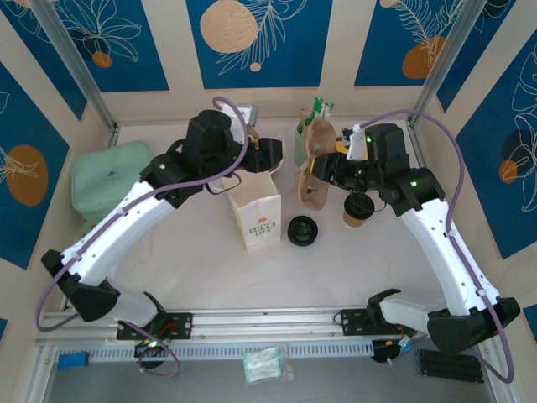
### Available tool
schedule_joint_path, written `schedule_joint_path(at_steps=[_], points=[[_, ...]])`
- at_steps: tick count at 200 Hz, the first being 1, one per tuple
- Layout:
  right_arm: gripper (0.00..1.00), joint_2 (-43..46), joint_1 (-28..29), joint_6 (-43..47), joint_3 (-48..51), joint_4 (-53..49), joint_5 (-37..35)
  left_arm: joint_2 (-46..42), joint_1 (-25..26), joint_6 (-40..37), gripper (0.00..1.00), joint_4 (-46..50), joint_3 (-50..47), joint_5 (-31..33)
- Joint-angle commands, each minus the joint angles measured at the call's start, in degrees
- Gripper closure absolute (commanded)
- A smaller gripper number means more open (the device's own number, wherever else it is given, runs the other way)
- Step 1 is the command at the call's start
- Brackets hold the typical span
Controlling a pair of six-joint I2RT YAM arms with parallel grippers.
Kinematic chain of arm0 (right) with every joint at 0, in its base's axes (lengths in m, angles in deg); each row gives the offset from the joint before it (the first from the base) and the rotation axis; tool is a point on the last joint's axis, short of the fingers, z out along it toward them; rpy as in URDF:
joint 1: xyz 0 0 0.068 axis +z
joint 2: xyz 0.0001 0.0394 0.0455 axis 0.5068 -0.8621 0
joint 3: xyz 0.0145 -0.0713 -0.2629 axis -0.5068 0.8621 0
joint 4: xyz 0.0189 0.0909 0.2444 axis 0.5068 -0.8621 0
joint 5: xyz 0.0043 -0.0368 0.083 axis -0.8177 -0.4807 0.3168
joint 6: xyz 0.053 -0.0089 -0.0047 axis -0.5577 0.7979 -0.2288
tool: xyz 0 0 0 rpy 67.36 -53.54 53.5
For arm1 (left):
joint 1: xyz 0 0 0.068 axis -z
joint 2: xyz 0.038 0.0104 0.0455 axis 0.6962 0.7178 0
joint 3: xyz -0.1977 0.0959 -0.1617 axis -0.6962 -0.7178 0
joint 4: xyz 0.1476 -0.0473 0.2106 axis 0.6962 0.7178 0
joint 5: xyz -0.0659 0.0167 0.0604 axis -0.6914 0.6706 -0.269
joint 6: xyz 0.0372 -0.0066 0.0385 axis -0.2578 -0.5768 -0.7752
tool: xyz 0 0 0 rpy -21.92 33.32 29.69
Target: Pack the takeout coffee
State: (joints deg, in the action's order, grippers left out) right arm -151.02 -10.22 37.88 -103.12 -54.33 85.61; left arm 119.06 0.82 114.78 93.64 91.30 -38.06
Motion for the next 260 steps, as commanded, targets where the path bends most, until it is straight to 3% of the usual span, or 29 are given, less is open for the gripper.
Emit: schedule_joint_path(at_steps=[1, 45, 86, 150, 200, 228, 260], points=[[0.63, 0.49, 0.2, 0.78, -4.08, -1.22, 0.22, -3.93, 0.57, -3.87, 0.32, 0.99, 1.96, 4.18], [0.63, -2.53, 3.33, 1.71, -12.81, -3.33, -1.57, -9.41, -0.52, -6.22, 0.29, 1.91, -3.13, 10.84], [0.62, -7.23, 8.68, 2.58, -21.86, -5.19, -4.42, -14.62, -5.68, -5.76, 0.23, 2.48, -9.56, 12.55], [0.63, -18.01, 18.76, 4.46, -35.56, -8.24, -9.27, -19.72, -19.2, -4.06, 0.19, 2.1, -18.7, 6.1], [0.63, -30.18, 24.25, 7.52, -49.24, -15.7, -11.62, -19.29, -23.67, -2.71, 0.19, -1.63, -23.65, -0.65], [0.63, -37.4, 26.35, 9.9, -58.04, -22.23, -15.91, -18.7, -24.02, -2.72, 0.25, -2.9, -25.05, -2.94], [0.63, -42.43, 27.3, 11.3, -63.25, -27.24, -20.13, -19.15, -24.12, -2.73, 0.41, -3.95, -27.1, -4.22]])
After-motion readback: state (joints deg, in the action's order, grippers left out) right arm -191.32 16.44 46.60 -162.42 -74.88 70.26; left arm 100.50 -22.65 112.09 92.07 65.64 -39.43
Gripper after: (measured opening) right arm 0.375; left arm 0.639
